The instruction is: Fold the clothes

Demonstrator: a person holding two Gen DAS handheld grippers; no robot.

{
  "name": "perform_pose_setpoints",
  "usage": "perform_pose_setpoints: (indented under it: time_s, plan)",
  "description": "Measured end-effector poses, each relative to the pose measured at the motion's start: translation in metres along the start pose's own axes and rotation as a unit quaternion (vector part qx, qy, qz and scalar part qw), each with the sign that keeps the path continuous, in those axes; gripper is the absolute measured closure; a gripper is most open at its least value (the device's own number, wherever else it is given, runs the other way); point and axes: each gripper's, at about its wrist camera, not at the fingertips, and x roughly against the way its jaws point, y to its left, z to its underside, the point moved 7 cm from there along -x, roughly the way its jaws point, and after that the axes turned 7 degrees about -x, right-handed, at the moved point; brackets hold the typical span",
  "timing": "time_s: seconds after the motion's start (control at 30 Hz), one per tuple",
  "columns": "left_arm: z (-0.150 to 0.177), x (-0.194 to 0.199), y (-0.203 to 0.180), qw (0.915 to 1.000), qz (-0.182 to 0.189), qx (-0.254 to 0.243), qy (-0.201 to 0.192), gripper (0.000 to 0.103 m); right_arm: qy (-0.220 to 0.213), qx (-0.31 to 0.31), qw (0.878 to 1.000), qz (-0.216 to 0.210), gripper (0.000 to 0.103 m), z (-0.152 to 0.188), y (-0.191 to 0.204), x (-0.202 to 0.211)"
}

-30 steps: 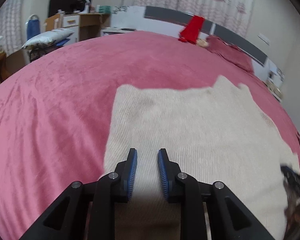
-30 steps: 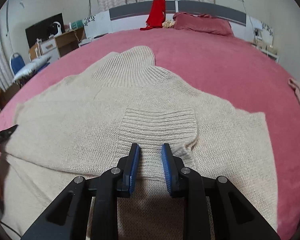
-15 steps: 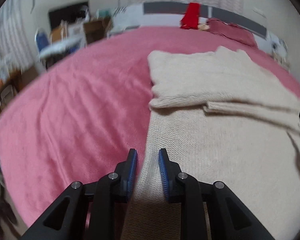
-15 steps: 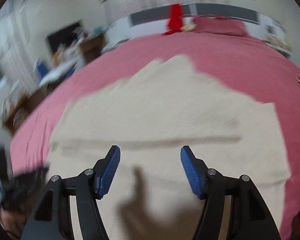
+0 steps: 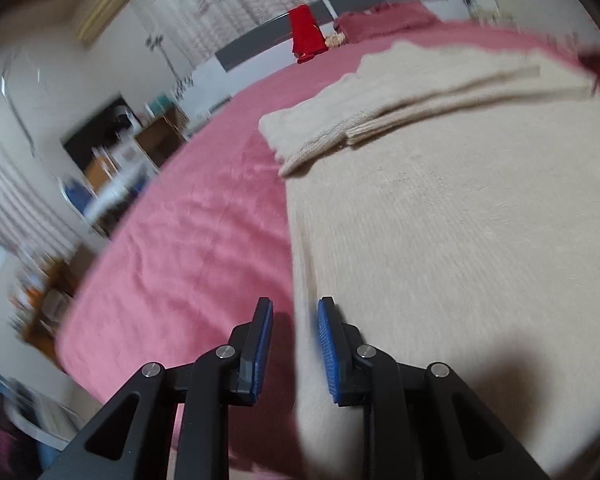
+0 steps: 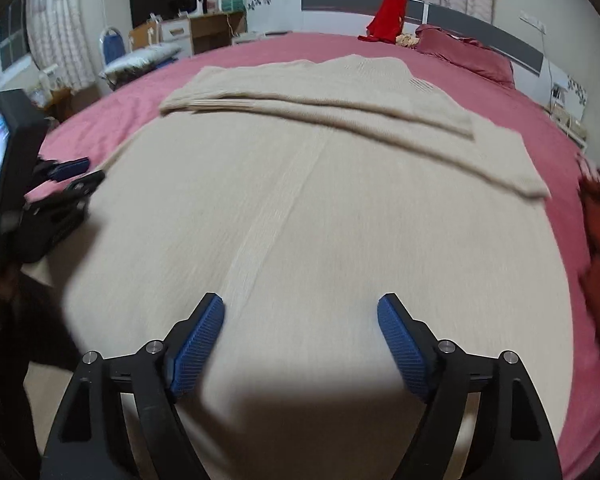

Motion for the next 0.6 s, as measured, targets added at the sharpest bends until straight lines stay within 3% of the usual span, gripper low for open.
perform_pose_setpoints:
  time_s: [0.07,0.13,0.27,0.33,0.43,0.47,0.6]
  plan:
    - [0.009,0.005,0.011,0.9980,0.042,0.048,0.002,0.080,-0.001,0.002,1.000,-0.012,0.020,0.016,-0.001,0.007]
    - [0.012,0.012,0.022,0.9944,0.057,0.088,0.002,0.077,0.005,0.036,0.999,-0.002,0.019,0.020,0.003,0.003]
    - [0.010,0.033,0.031,0.9866,0.052,0.154,-0.019,0.077,0.020,0.029,0.999,0.003,0.018,0.018,0.003,0.008]
    - [0.011,0.043,0.038,0.9794,0.056,0.191,-0.030,0.077,-0.007,-0.002,1.000,-0.017,0.018,0.010,-0.001,0.021]
    - [0.025,0.033,0.052,0.9718,0.043,0.231,0.022,0.077,-0.017,-0.047,0.999,-0.013,0.018,-0.006,-0.014,0.022]
    - [0.031,0.029,0.058,0.9673,0.038,0.247,0.043,0.077,-0.010,-0.061,0.998,-0.012,0.018,-0.011,-0.017,0.015]
    - [0.051,0.027,0.074,0.9370,0.058,0.340,0.054,0.077,0.035,-0.086,0.996,-0.005,0.017,-0.012,-0.015,-0.015]
